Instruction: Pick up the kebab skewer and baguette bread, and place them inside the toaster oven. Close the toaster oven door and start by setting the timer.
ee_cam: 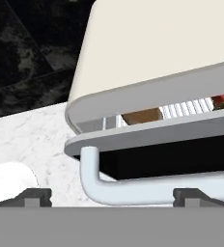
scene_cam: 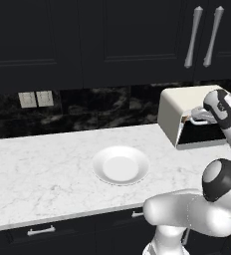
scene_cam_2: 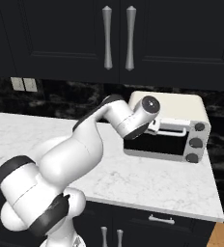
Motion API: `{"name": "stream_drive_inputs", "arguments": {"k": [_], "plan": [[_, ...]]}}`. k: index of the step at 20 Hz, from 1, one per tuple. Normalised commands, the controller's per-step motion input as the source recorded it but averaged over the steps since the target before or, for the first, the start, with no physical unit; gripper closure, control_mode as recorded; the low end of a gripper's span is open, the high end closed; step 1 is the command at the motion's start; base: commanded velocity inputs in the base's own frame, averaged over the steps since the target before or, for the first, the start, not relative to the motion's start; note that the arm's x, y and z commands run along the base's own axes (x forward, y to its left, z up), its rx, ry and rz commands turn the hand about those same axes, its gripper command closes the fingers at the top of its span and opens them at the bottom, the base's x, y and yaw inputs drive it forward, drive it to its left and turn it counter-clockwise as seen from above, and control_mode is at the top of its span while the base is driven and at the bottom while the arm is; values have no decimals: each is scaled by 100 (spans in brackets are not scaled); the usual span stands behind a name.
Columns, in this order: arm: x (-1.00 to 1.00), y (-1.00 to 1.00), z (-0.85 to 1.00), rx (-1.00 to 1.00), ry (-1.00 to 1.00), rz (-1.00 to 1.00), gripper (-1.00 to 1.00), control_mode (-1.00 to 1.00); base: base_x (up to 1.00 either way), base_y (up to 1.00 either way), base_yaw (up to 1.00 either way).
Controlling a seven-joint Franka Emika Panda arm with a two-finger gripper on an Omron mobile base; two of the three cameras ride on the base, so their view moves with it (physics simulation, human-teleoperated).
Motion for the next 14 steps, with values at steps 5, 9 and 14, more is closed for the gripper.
{"name": "stream_drive_inputs", "arguments": {"k": [5,9,14], "plan": [[59,42,-43,0,0,0,-100,-100,0,0,0],[58,35,-59,0,0,0,-100,-100,0,0,0],[48,39,-66,0,0,0,-100,-100,0,0,0]]}}
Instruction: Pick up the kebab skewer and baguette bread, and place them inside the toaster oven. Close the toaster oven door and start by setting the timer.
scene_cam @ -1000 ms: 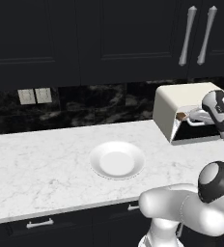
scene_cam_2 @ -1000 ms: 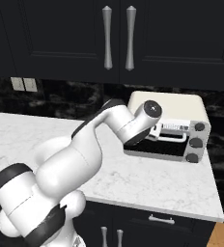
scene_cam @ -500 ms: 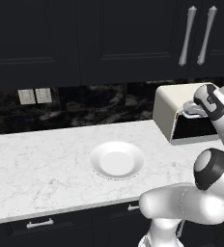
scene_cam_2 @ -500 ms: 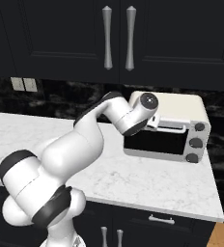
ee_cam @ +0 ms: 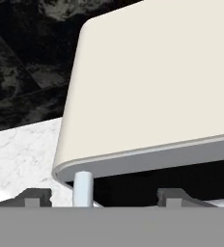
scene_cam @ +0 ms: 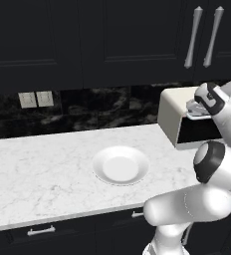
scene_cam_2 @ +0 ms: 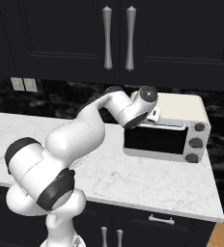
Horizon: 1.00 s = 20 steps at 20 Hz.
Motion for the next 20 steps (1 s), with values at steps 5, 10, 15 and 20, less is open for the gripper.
{"name": "stream_drive_inputs", "arguments": {"k": [5,10,15,20], "plan": [[31,34,-51,0,-1,0,-100,-100,0,0,0],[4,21,-3,0,-7,0,-100,-100,0,0,0],[0,5,13,0,-18,0,-100,-100,0,0,0],[0,3,28,0,-17,0,-100,-100,0,0,0]]}}
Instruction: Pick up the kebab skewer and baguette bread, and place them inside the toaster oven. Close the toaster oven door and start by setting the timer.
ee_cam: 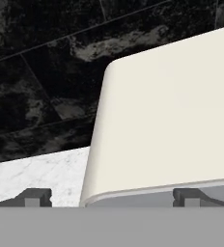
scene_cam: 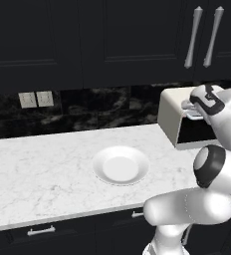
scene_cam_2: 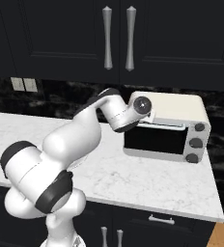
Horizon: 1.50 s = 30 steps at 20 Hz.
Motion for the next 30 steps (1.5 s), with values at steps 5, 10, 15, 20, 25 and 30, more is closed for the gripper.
{"name": "stream_drive_inputs", "arguments": {"k": [5,10,15,20,25,30], "plan": [[-1,0,58,-1,-4,0,-100,-100,0,0,0],[-42,-10,51,-1,1,-4,-100,-100,0,0,0],[-69,-40,14,-3,1,-1,-100,-100,0,0,0],[-93,-53,-5,-3,-9,-1,-100,-100,0,0,0],[-67,-66,0,9,-2,-11,-100,-100,0,0,0],[-51,-77,-4,19,0,-9,-100,-100,0,0,0]]}}
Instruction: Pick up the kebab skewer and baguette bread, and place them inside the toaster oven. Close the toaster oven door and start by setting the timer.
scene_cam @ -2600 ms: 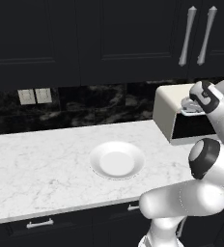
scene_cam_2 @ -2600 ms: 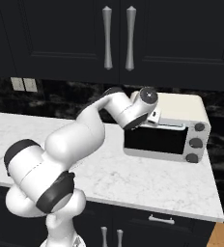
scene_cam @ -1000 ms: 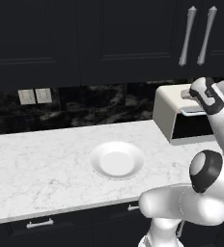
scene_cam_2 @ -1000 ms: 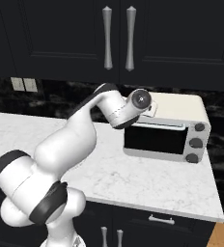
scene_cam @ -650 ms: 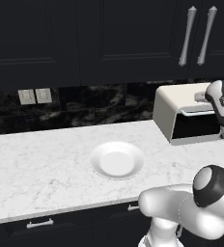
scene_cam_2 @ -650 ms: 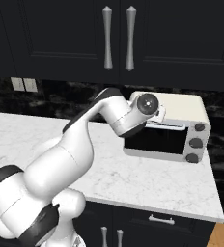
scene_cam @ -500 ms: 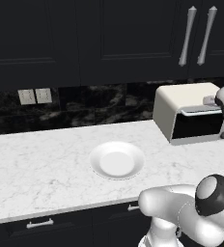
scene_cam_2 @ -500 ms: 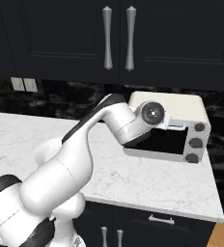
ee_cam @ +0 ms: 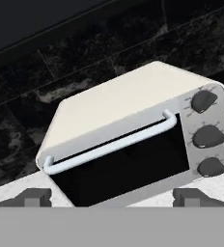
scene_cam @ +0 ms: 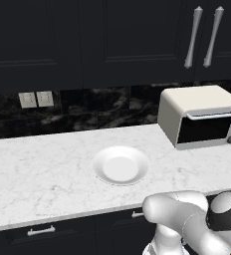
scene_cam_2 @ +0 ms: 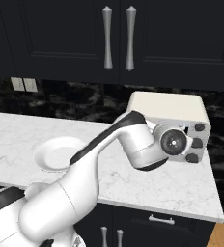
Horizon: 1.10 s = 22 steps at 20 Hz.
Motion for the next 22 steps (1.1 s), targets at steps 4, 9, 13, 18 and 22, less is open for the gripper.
{"name": "stream_drive_inputs", "arguments": {"k": [4,9,13,18,22], "plan": [[-19,-76,-24,32,3,-9,-100,-100,0,0,0],[11,-45,-27,33,1,-2,-100,-100,0,0,0],[19,-5,-39,39,-1,-6,-100,-100,0,0,0],[34,3,-46,47,-2,-11,-100,-100,0,0,0],[44,0,-25,34,0,-2,-100,-100,0,0,0]]}}
